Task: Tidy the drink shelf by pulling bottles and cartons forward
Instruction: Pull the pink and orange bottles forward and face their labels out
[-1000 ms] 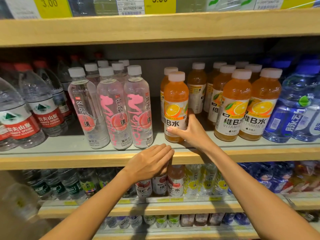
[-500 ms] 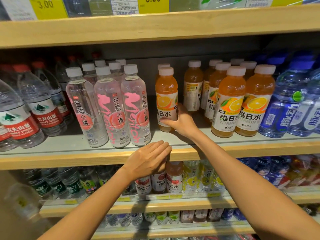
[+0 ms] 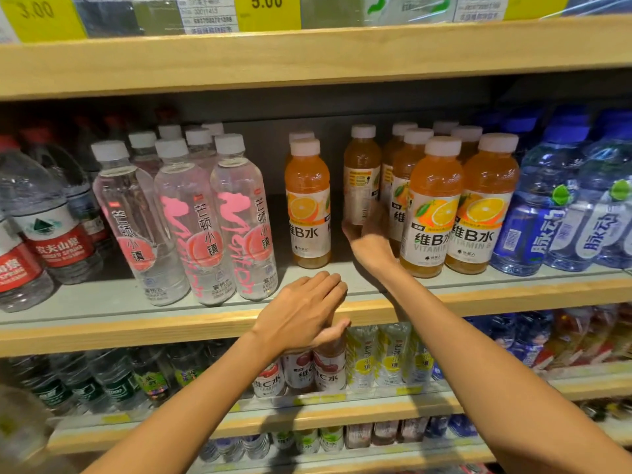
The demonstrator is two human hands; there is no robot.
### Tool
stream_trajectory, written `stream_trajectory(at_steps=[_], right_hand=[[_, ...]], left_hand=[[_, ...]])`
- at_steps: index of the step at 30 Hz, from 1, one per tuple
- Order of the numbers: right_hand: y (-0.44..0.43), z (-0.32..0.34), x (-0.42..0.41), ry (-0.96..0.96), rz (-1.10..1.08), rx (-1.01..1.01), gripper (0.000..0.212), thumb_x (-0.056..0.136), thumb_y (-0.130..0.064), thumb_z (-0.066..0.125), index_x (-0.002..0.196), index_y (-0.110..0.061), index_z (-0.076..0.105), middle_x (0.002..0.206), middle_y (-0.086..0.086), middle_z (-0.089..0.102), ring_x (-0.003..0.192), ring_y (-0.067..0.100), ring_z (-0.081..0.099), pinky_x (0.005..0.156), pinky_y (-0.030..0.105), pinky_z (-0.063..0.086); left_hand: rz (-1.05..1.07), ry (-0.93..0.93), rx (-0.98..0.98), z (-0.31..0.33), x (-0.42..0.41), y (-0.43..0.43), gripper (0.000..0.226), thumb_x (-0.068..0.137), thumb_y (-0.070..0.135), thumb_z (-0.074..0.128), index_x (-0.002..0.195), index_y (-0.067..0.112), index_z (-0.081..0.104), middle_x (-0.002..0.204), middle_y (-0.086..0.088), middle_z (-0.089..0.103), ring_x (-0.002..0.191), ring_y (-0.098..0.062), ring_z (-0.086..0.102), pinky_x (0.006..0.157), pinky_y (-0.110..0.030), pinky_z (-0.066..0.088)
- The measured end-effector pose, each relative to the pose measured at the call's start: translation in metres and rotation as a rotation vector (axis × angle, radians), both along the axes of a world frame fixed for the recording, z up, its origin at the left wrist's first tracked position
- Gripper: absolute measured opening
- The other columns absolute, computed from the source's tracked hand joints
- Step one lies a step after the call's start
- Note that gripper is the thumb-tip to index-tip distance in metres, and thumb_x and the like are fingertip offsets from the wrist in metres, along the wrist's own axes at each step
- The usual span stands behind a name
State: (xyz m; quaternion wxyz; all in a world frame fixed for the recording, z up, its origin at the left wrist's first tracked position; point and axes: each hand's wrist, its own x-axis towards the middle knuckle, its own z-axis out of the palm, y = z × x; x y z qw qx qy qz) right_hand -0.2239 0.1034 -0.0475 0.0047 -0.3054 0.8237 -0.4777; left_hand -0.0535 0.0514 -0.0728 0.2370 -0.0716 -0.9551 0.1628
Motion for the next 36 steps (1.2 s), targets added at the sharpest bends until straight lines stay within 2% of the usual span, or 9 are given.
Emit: stream_trajectory(at_steps=[2,4,8,13,20,24,27,31,36], right_hand=[[-0.011,-0.003,-0.005,0.043,-0.077,-0.005,0.077,0.096,-0.032,0.053,0.150,-0.004,0.007,0.157,0.015,0.015,0.145,0.027,0.018,0.113,0.029,0.013],[-0.019,-0.005,-0.008,0.067,-0.130,-0.007,0.080,0.095,-0.030,0.055,0.150,-0.001,0.004,0.158,0.016,0.010,0.146,0.027,0.012,0.113,0.028,0.009],[-0.031,-0.008,-0.016,0.099,-0.204,0.068,0.080,0.094,-0.036,0.054,0.149,-0.001,0.007,0.157,0.018,0.012,0.146,0.030,0.012,0.115,0.033,0.011],[-0.041,-0.004,-0.024,0.094,-0.208,0.022,0.078,0.094,-0.038,0.055,0.147,-0.001,0.013,0.154,0.021,0.019,0.144,0.032,0.017,0.115,0.038,0.013],[-0.050,-0.006,-0.031,-0.041,-0.097,-0.270,0.075,0.086,-0.020,0.070,0.141,0.004,0.025,0.146,0.020,0.038,0.135,0.032,0.037,0.110,0.037,0.032],[-0.050,-0.005,-0.034,-0.084,-0.090,-0.321,0.076,0.084,-0.015,0.072,0.139,0.005,0.024,0.144,0.021,0.040,0.133,0.033,0.041,0.108,0.037,0.035],[-0.047,-0.006,-0.029,-0.117,-0.126,-0.375,0.084,0.077,-0.013,0.078,0.138,0.003,0.023,0.139,0.020,0.047,0.127,0.033,0.048,0.099,0.031,0.037],[-0.036,-0.005,-0.017,-0.112,-0.121,-0.349,0.093,0.071,-0.019,0.083,0.140,-0.003,0.024,0.136,0.017,0.050,0.124,0.032,0.050,0.094,0.030,0.039],[-0.006,-0.008,0.004,-0.027,-0.083,-0.237,0.074,0.072,-0.035,0.080,0.129,0.000,0.049,0.122,0.015,0.063,0.112,0.027,0.060,0.092,0.034,0.049]], left_hand=[[-0.003,-0.007,-0.007,0.000,0.001,-0.002,0.051,0.096,0.048,0.037,0.114,0.006,0.060,0.112,-0.010,0.061,0.096,-0.026,0.058,0.076,-0.035,0.049],[-0.006,-0.007,-0.010,-0.001,0.001,-0.002,0.052,0.095,0.047,0.037,0.115,0.005,0.060,0.112,-0.010,0.061,0.097,-0.026,0.058,0.076,-0.035,0.050],[0.001,-0.003,0.008,-0.002,0.001,-0.002,0.052,0.094,0.047,0.040,0.115,0.005,0.061,0.113,-0.011,0.062,0.097,-0.025,0.059,0.077,-0.034,0.051],[0.013,-0.014,0.022,-0.003,0.000,-0.002,0.051,0.095,0.047,0.043,0.116,0.004,0.061,0.114,-0.011,0.062,0.098,-0.025,0.058,0.078,-0.035,0.050],[0.037,-0.020,0.030,-0.003,0.001,-0.002,0.052,0.094,0.048,0.043,0.115,0.005,0.061,0.114,-0.010,0.063,0.099,-0.025,0.059,0.079,-0.035,0.051],[0.046,-0.031,0.037,-0.002,0.001,0.000,0.053,0.094,0.049,0.041,0.114,0.004,0.061,0.113,-0.010,0.062,0.100,-0.025,0.059,0.079,-0.036,0.051],[0.050,-0.021,0.048,-0.002,0.002,0.001,0.052,0.094,0.048,0.042,0.112,0.003,0.062,0.111,-0.010,0.063,0.098,-0.026,0.060,0.077,-0.037,0.051],[0.041,-0.014,0.047,-0.002,0.002,0.002,0.051,0.094,0.048,0.041,0.111,0.004,0.062,0.111,-0.010,0.063,0.098,-0.026,0.059,0.077,-0.037,0.051],[0.053,-0.020,0.057,-0.001,0.004,0.003,0.053,0.095,0.050,0.037,0.112,0.006,0.061,0.112,-0.009,0.062,0.098,-0.025,0.059,0.075,-0.035,0.051]])
